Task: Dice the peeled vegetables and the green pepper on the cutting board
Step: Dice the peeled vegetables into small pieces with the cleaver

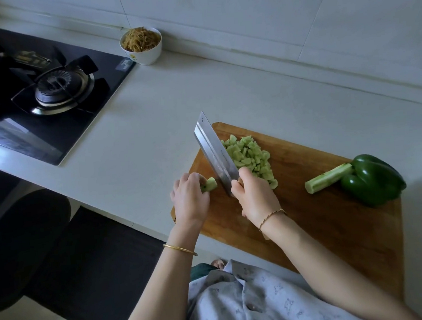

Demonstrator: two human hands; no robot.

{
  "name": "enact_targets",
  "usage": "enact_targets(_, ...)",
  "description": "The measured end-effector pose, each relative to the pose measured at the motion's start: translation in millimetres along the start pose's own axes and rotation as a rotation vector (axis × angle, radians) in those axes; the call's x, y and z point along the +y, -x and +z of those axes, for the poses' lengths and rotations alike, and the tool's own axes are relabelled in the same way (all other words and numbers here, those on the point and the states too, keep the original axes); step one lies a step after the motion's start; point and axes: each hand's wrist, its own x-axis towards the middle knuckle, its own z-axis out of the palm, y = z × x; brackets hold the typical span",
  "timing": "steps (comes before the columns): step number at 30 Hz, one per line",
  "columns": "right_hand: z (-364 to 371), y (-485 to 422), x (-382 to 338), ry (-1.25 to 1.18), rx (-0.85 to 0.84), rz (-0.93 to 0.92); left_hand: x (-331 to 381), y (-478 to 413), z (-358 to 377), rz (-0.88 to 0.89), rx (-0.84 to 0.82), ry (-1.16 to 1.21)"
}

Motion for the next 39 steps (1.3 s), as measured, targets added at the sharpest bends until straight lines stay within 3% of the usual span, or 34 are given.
enact_targets(19,-0.1,-1.2,-6.0,0.071,-0.075,-0.026,1.8,-2.5,2.9,-0.015,-0.01,0.068)
enact_targets(31,-10.4,-1.3,-0.8,-0.111,-0.031,-0.006,2.9,-2.3,3.5,0.021,-0.02,0.088)
enact_targets(39,-4.2,2.8,-5.5,0.041,-0.046,-0.031,3.6,-1.8,0.7,0.025,-0.038,0.093)
